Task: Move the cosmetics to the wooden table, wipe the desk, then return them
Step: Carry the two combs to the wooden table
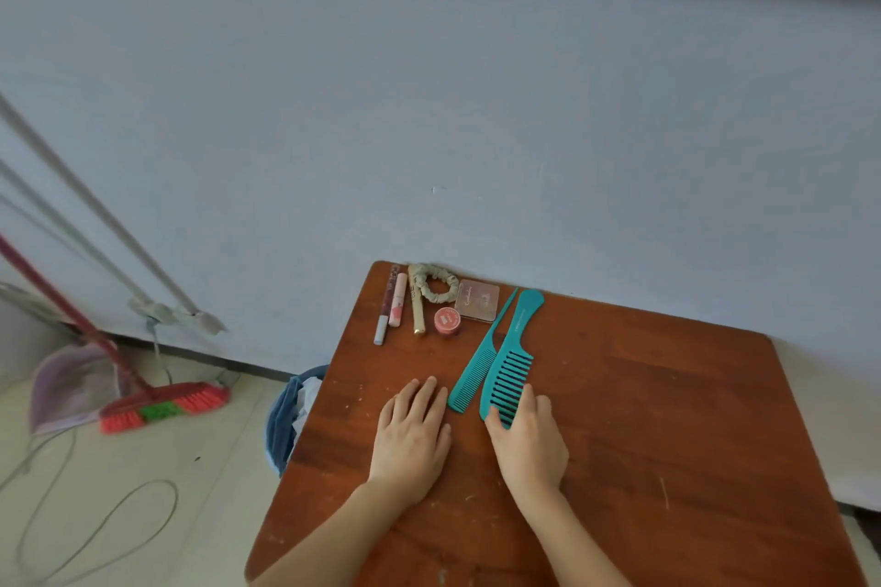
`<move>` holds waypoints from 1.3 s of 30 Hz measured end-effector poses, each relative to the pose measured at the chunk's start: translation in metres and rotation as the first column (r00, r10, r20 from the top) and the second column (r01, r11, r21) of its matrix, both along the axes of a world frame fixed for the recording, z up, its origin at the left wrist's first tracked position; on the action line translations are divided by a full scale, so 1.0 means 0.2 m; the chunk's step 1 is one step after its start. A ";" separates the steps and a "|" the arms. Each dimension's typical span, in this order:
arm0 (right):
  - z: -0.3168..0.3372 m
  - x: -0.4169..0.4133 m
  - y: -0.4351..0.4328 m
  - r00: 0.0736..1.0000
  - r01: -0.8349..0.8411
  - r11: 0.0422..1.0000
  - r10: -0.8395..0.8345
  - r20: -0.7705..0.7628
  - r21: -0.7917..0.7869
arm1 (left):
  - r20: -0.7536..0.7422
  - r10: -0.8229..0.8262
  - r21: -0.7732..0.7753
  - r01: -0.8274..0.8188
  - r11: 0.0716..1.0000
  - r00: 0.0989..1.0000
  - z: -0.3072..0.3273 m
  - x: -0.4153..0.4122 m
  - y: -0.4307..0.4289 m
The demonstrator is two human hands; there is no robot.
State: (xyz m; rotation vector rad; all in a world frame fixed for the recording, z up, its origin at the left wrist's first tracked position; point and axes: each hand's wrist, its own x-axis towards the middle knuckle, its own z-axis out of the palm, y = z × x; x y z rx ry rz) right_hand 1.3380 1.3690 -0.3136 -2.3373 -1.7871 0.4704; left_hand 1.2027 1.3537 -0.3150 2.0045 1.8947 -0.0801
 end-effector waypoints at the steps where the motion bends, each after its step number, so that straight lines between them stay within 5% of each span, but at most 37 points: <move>1: 0.01 0.00 -0.01 1.000 0.008 1.000 -0.008 0.002 -0.001 | 0.000 -0.012 -0.010 0.012 1.000 1.000 0.00 -0.01 0.00; 9: 0.04 -0.03 -0.13 0.999 0.009 0.999 -0.010 0.034 0.039 | 0.039 -0.127 -0.030 0.129 0.991 0.991 0.00 -0.08 0.02; 17: 0.15 -0.18 -0.38 0.973 0.222 0.964 -0.229 0.030 0.149 | 0.257 -0.321 -0.043 0.343 0.938 0.911 0.09 -0.25 0.07; 20: 0.18 -0.22 -0.55 0.938 0.330 0.925 -0.343 0.042 0.186 | 0.245 -0.467 0.067 0.466 0.882 0.849 0.13 -0.27 0.03; 29: 0.15 -0.20 -1.32 0.740 0.611 0.744 -0.658 0.139 0.269 | 0.280 -0.838 0.134 0.845 0.518 0.469 0.29 0.00 -0.44; 39: 0.13 -0.42 -2.25 0.447 0.811 0.516 -0.851 0.277 0.275 | 0.164 -0.984 0.155 0.983 0.100 0.075 0.27 0.17 -1.18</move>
